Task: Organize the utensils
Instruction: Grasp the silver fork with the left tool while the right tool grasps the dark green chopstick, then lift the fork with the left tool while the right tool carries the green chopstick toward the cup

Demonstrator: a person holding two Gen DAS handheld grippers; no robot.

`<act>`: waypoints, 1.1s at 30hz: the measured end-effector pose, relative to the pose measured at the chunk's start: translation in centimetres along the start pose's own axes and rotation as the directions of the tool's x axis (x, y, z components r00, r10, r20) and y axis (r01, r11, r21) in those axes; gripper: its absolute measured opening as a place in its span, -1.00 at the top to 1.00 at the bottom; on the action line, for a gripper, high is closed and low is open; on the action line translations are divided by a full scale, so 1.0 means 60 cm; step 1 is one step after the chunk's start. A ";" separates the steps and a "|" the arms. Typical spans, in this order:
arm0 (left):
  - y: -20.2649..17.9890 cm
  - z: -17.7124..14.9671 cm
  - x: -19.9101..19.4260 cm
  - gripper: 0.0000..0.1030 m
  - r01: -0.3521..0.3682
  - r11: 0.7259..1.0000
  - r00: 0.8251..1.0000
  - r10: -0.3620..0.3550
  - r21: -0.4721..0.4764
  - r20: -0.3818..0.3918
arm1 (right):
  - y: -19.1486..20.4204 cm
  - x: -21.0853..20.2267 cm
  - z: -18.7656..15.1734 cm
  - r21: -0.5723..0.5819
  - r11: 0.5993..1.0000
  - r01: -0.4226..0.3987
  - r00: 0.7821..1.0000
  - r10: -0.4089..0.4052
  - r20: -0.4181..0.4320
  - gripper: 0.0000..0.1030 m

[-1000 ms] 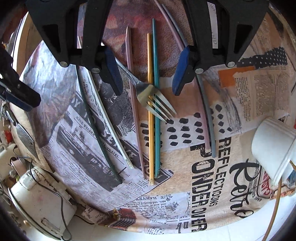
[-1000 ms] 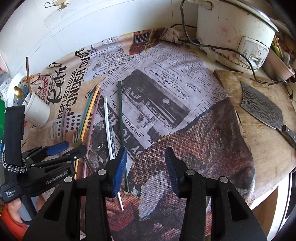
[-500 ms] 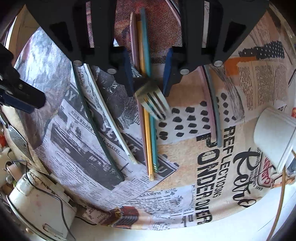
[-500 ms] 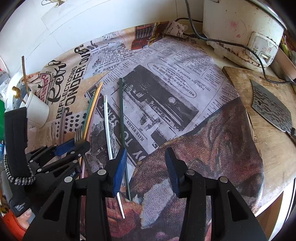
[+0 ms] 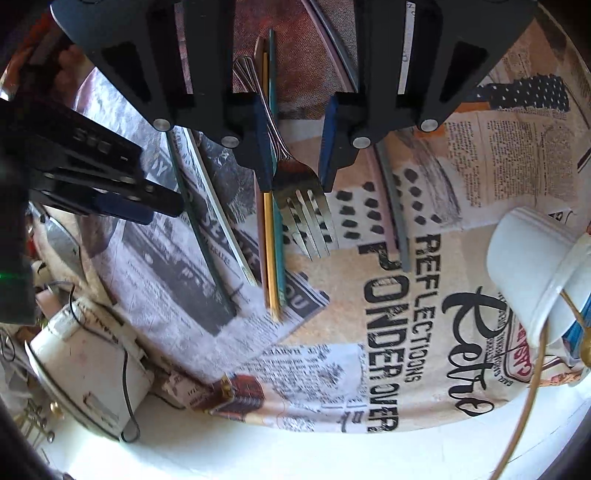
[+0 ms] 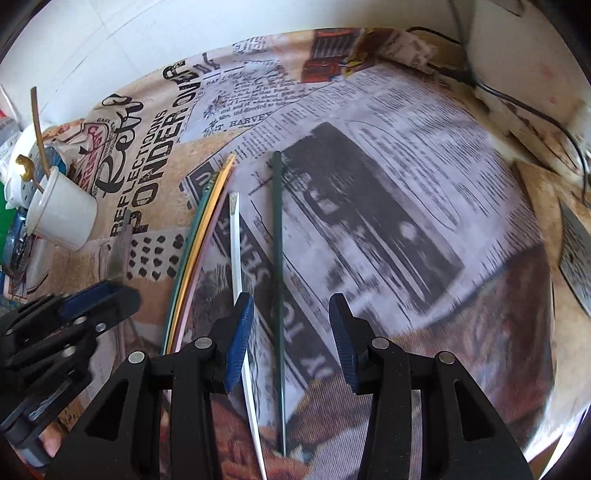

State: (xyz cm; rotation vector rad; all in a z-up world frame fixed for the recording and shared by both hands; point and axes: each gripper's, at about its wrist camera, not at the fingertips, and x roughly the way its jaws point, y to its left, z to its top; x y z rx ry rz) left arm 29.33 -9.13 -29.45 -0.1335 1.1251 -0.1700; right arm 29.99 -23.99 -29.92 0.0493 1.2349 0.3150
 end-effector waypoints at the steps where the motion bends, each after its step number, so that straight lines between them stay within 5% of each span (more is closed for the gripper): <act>1: 0.001 0.003 -0.001 0.54 0.000 1.000 1.000 0.000 -0.003 0.002 | 0.002 0.005 0.006 -0.003 1.000 0.006 1.000 -0.006 0.001 0.25; 9: 0.012 0.012 0.004 0.54 -0.003 1.000 1.000 0.003 -0.018 0.001 | 0.019 0.038 0.030 -0.063 0.998 0.030 0.999 -0.032 -0.023 0.39; 17: 0.017 0.017 0.008 0.54 0.012 0.999 1.000 -0.013 -0.035 -0.005 | 0.024 0.041 0.036 -0.093 0.993 0.073 0.997 -0.070 0.031 0.86; 21: 0.012 0.018 0.002 0.54 0.033 0.999 0.999 -0.033 -0.028 -0.004 | 0.009 0.038 0.042 -0.036 0.999 0.011 1.000 -0.011 0.012 0.88; 33: -0.016 0.016 -0.045 0.54 0.065 0.998 0.996 -0.066 0.017 0.056 | 0.010 -0.030 0.034 0.001 1.000 -0.001 0.994 0.001 0.108 0.88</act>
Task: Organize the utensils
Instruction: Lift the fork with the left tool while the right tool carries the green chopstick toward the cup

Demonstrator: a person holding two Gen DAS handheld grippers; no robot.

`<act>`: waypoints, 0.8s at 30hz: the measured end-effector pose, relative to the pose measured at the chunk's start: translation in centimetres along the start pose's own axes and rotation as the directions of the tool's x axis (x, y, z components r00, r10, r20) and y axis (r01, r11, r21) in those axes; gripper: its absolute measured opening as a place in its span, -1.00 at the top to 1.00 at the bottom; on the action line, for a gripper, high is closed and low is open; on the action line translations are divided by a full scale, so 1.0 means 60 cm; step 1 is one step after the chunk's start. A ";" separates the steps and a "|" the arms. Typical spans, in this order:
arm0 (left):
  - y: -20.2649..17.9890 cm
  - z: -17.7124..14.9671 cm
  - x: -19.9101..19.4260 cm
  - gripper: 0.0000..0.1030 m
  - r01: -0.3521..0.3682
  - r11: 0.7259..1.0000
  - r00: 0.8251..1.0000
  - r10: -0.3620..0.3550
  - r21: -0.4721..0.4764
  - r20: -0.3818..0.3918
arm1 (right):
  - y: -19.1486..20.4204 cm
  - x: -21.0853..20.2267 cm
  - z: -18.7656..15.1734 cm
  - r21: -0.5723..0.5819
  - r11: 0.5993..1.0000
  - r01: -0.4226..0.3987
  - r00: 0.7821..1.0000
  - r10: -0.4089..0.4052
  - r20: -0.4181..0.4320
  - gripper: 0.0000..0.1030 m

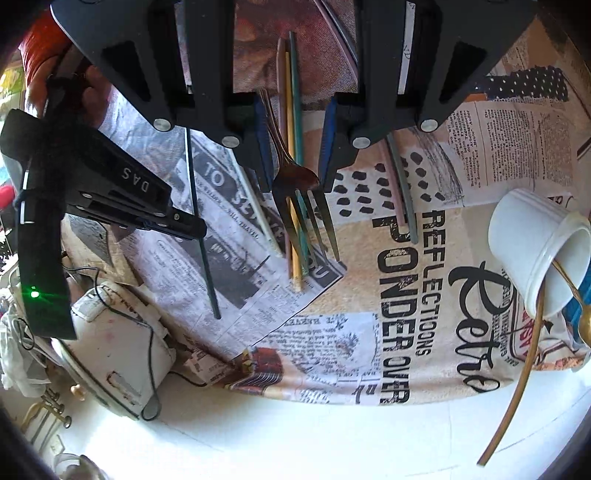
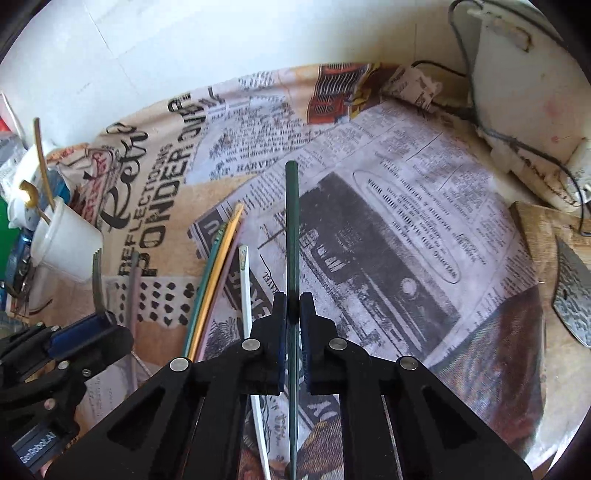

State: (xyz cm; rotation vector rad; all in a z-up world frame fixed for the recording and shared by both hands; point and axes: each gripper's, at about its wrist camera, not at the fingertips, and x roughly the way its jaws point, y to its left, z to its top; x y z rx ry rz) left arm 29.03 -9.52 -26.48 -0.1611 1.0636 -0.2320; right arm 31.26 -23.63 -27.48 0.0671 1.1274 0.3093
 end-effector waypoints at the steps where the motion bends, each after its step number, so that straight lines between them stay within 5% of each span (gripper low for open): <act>1: -0.003 -0.001 -0.004 0.54 0.002 1.000 1.000 -0.002 0.004 0.007 | 0.002 -0.006 0.000 -0.001 1.000 0.001 1.000 -0.001 0.008 0.88; 24: -0.027 -0.014 -0.108 0.55 0.021 0.999 0.990 -0.027 0.046 0.140 | 0.018 -0.176 -0.040 0.041 0.999 -0.007 0.978 -0.002 0.208 0.89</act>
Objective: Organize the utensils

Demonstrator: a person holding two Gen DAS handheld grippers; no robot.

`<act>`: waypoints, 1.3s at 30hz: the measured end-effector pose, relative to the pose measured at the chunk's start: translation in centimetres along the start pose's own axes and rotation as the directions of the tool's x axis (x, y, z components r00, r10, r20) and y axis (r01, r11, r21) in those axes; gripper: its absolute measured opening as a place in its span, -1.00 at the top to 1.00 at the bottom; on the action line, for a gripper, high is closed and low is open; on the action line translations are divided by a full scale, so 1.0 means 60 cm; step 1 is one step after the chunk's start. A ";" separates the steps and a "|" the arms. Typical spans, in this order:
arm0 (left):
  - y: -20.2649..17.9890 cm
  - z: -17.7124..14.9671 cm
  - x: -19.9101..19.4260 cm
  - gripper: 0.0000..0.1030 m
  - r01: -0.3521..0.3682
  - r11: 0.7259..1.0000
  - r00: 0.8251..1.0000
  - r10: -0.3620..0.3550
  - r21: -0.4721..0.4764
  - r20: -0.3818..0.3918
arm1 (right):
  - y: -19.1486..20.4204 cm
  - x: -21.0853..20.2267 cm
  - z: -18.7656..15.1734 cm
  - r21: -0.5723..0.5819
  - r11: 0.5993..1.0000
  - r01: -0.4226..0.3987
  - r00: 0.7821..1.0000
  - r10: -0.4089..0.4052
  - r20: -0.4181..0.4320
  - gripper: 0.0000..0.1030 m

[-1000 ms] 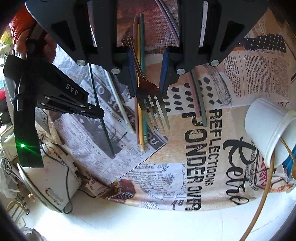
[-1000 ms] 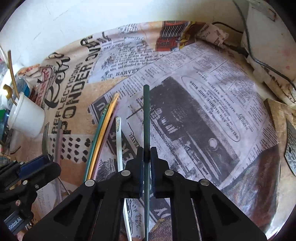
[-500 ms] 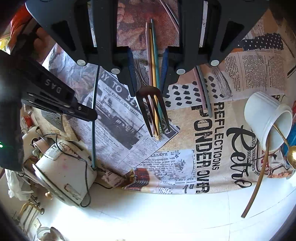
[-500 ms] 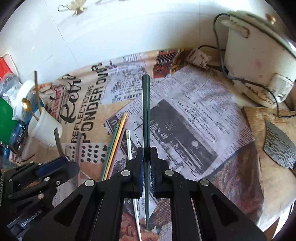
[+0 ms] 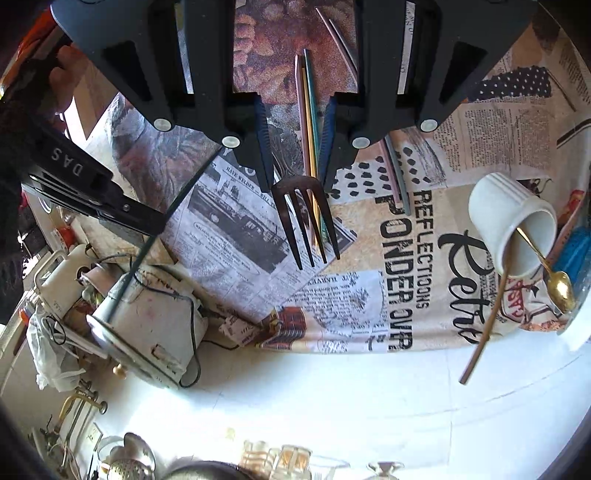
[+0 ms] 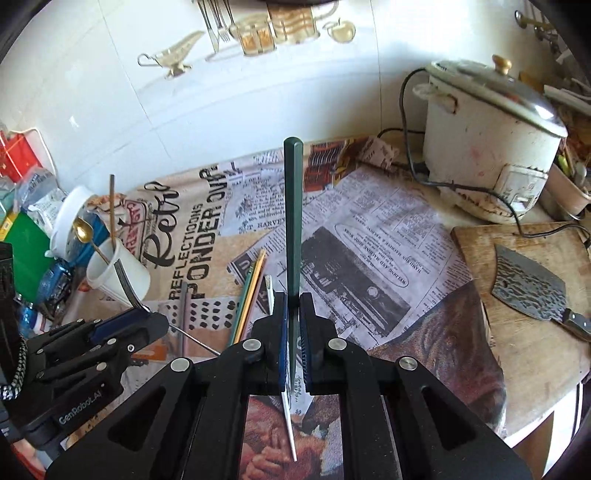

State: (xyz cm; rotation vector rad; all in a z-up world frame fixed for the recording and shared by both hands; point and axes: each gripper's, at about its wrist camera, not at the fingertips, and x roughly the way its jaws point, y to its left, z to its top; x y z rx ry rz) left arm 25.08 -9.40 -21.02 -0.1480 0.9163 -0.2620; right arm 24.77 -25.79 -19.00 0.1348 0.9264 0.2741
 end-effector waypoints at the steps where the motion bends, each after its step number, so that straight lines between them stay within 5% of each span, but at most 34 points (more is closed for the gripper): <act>1: 0.002 0.002 -0.006 0.55 -0.004 1.000 1.000 0.004 -0.002 0.010 | 0.002 -0.007 0.001 -0.003 1.000 -0.001 1.000 0.001 0.009 0.89; 17: 0.060 0.023 -0.115 0.55 -0.063 0.995 0.981 0.075 -0.071 0.178 | 0.093 -0.075 0.047 -0.128 0.989 -0.075 0.986 0.093 0.141 0.89; 39: 0.206 0.047 -0.235 0.55 -0.206 0.942 0.908 0.285 -0.266 0.308 | 0.268 -0.069 0.106 -0.346 0.907 -0.241 0.935 0.312 0.166 0.89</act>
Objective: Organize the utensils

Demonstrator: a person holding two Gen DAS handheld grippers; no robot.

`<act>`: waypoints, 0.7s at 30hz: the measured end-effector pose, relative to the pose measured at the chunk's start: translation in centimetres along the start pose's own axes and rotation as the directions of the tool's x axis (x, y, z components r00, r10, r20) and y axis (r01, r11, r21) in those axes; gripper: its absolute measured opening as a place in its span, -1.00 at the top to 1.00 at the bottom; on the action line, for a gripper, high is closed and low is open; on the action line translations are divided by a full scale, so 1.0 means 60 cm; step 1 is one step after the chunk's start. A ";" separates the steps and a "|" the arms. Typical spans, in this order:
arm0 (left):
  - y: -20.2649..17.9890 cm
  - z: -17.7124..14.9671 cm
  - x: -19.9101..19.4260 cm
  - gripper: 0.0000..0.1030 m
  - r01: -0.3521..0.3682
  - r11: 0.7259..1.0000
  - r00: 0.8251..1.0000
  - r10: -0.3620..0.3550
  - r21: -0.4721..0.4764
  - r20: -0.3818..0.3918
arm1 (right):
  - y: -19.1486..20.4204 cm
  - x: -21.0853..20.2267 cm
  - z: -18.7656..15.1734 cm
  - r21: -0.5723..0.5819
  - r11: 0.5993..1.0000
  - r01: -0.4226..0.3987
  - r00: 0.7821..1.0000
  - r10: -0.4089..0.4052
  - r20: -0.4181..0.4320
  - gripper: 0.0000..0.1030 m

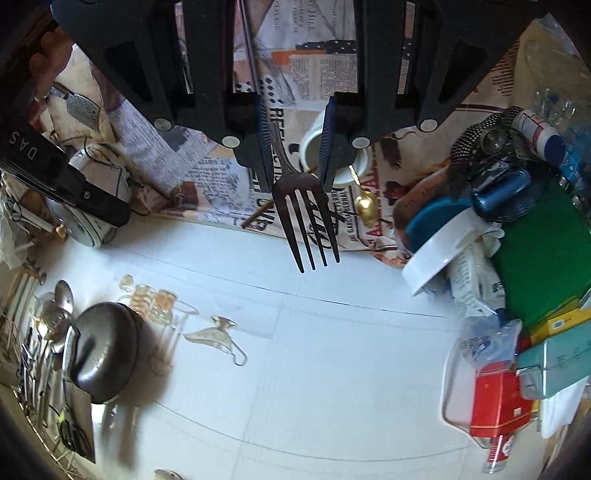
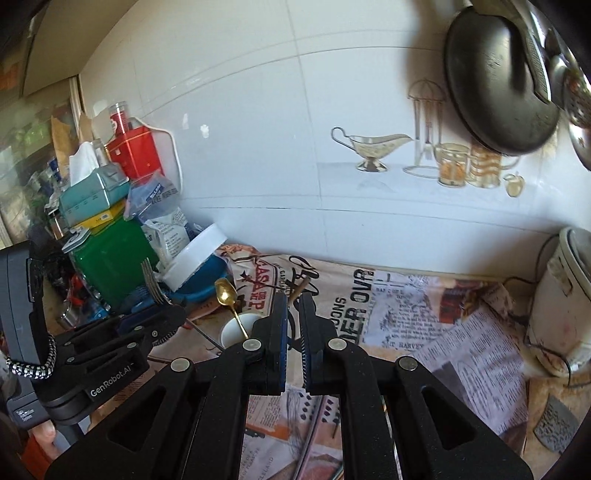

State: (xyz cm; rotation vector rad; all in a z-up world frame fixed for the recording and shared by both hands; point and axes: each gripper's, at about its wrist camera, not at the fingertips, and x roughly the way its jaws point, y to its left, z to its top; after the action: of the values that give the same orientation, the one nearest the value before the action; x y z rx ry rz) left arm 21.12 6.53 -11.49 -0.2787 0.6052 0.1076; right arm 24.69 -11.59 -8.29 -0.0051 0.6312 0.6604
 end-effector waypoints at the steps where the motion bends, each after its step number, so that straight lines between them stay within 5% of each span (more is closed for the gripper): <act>1: 0.007 0.002 0.001 0.55 -0.007 1.000 1.000 0.007 -0.007 0.002 | 0.000 0.005 0.001 0.000 1.000 -0.003 1.000 0.003 -0.007 0.89; 4: 0.024 0.007 0.003 0.55 -0.028 0.999 1.000 0.029 -0.024 0.006 | -0.016 0.029 -0.005 0.021 1.000 -0.012 0.998 0.013 -0.056 0.87; 6: 0.036 0.010 0.008 0.55 -0.041 0.999 0.999 0.041 -0.036 0.004 | -0.031 0.048 -0.014 0.025 1.000 0.018 0.995 -0.015 -0.102 0.69; 8: 0.046 0.012 0.016 0.55 -0.055 0.998 0.999 0.055 -0.045 -0.001 | -0.056 0.069 -0.030 0.032 0.998 0.059 0.986 -0.053 -0.160 0.25; 11: 0.057 0.016 0.029 0.55 -0.074 0.996 0.997 0.074 -0.052 -0.011 | -0.094 0.095 -0.058 0.029 0.991 0.134 0.964 -0.124 -0.236 0.15; 15: 0.064 0.019 0.051 0.55 -0.094 0.994 0.995 0.092 -0.051 -0.031 | -0.133 0.129 -0.102 -0.006 0.974 0.226 0.913 -0.214 -0.348 0.15; 21: 0.063 0.019 0.089 0.55 -0.112 0.993 0.992 0.109 -0.035 -0.069 | -0.194 0.162 -0.177 0.036 0.953 0.302 0.831 -0.244 -0.499 0.15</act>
State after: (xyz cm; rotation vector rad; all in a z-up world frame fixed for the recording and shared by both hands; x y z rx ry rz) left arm 25.43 10.59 -14.51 -0.2876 0.6861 0.2176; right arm 31.52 -17.44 -24.47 -0.1610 1.1381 0.3367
